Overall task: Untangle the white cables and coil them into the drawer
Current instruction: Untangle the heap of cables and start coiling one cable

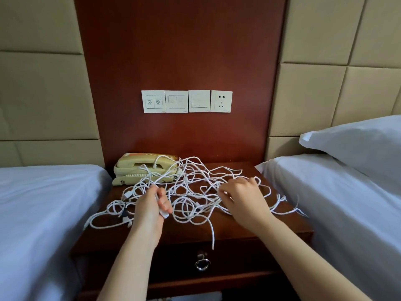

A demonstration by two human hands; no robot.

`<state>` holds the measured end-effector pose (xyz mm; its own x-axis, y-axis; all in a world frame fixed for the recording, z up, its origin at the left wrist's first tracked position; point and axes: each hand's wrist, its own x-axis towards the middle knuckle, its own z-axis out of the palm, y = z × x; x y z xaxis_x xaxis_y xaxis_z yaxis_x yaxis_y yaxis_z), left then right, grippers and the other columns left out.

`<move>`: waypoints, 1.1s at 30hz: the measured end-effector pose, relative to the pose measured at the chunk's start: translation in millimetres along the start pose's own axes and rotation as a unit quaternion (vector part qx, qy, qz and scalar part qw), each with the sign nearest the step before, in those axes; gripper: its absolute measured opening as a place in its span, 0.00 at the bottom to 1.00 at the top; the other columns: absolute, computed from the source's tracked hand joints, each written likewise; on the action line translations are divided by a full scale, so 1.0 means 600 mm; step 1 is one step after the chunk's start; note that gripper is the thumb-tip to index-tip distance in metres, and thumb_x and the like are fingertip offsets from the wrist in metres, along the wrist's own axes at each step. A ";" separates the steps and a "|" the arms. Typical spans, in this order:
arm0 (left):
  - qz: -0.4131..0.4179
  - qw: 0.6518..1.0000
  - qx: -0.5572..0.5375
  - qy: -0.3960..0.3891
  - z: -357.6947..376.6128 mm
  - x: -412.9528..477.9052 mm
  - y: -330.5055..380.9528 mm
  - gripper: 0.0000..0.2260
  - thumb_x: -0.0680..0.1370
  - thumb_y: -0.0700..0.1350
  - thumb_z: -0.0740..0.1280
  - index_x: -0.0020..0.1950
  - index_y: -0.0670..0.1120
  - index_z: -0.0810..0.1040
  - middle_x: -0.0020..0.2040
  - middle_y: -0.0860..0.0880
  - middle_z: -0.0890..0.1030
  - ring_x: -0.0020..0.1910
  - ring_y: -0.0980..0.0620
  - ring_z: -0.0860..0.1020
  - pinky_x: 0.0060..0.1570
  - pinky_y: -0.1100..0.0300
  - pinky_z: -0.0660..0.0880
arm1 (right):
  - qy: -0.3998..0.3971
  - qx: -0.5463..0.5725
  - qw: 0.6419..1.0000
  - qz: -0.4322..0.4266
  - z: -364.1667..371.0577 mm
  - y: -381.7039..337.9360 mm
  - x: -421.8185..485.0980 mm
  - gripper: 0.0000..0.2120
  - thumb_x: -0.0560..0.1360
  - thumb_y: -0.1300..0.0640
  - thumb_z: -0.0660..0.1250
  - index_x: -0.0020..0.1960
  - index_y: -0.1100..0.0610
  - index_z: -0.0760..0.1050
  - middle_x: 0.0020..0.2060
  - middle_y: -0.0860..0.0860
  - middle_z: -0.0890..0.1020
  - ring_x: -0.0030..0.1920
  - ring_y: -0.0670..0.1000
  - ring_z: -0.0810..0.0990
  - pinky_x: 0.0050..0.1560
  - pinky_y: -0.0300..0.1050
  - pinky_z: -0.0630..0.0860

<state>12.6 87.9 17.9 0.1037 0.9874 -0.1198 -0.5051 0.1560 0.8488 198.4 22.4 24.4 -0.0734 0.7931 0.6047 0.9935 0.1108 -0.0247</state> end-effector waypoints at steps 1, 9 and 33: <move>0.001 1.000 0.010 -0.006 -0.001 -0.001 0.001 0.20 0.83 0.47 0.50 0.32 0.44 0.62 0.17 0.53 0.61 0.14 0.57 0.59 0.20 0.66 0.60 | -0.021 -0.001 1.000 0.014 -0.001 -0.009 0.002 0.11 0.79 0.53 0.59 0.52 0.54 0.79 0.47 0.50 0.79 0.52 0.53 0.74 0.46 0.44 0.57; 0.016 0.992 0.110 -0.067 -0.019 -0.022 0.003 0.20 0.83 0.46 0.51 0.31 0.43 0.64 0.19 0.52 0.60 0.16 0.57 0.60 0.18 0.68 0.60 | -0.108 0.200 0.970 0.087 -0.014 -0.077 0.011 0.32 0.78 0.51 0.62 0.76 0.56 0.50 0.67 0.53 0.70 0.59 0.53 0.75 0.58 0.43 0.69; 0.037 0.996 0.000 -0.075 0.001 -0.025 -0.035 0.13 0.83 0.42 0.53 0.42 0.40 0.72 0.25 0.50 0.73 0.23 0.56 0.72 0.28 0.62 0.71 | -0.254 0.224 0.937 -0.083 -0.020 -0.111 0.004 0.13 0.78 0.56 0.61 0.35 0.53 0.73 0.29 0.47 0.74 0.31 0.47 0.72 0.37 0.43 0.69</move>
<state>22.2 69.6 1.9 0.1931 0.9809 0.0214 -0.5154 0.0828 0.8529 133.0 9.4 37.1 -0.3687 0.9128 0.1757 0.8372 0.4082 -0.3640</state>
